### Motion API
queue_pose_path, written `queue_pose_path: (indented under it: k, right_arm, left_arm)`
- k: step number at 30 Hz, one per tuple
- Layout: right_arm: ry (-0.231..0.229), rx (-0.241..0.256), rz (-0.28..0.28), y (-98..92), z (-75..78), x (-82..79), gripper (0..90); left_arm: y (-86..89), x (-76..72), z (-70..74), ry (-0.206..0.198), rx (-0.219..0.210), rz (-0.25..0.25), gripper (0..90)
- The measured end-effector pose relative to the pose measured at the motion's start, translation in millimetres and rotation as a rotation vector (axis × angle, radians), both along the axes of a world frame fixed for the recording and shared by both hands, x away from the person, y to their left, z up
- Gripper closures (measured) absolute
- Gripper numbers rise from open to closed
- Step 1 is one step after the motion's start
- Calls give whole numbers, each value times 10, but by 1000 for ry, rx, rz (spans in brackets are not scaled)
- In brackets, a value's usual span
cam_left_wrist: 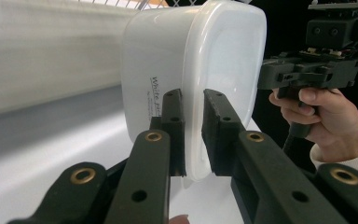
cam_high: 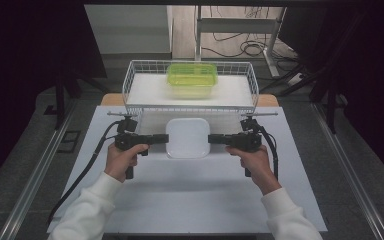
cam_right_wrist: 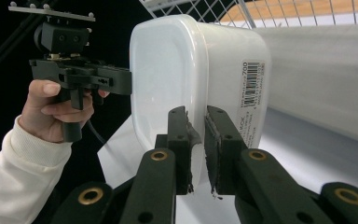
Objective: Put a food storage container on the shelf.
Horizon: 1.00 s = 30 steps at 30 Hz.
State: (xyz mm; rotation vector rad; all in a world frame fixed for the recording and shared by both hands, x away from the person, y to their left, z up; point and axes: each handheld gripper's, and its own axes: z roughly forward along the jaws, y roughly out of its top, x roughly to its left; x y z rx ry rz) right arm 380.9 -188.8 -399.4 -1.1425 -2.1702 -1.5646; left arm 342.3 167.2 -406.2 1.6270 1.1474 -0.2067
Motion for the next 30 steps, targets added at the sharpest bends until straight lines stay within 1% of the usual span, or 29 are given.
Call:
queue_pose_path:
  k: [5,8,14,20,21,30]
  right_arm:
    - [-18,15,-3,4,109,11,799]
    - [-15,26,-4,2,161,25,800]
    - [-32,38,-6,7,287,51,800]
    - [-60,42,-10,16,424,88,800]
    - [-57,41,-9,17,449,89,801]
    - [-89,50,-11,12,631,119,801]
  left_arm:
    - [7,17,138,-19,3,1,797]
    - [10,35,218,-30,5,2,798]
    - [24,76,357,-49,8,-6,798]
    - [29,105,500,-71,8,2,798]
    - [33,108,514,-77,10,-1,798]
    - [28,147,712,-112,14,1,798]
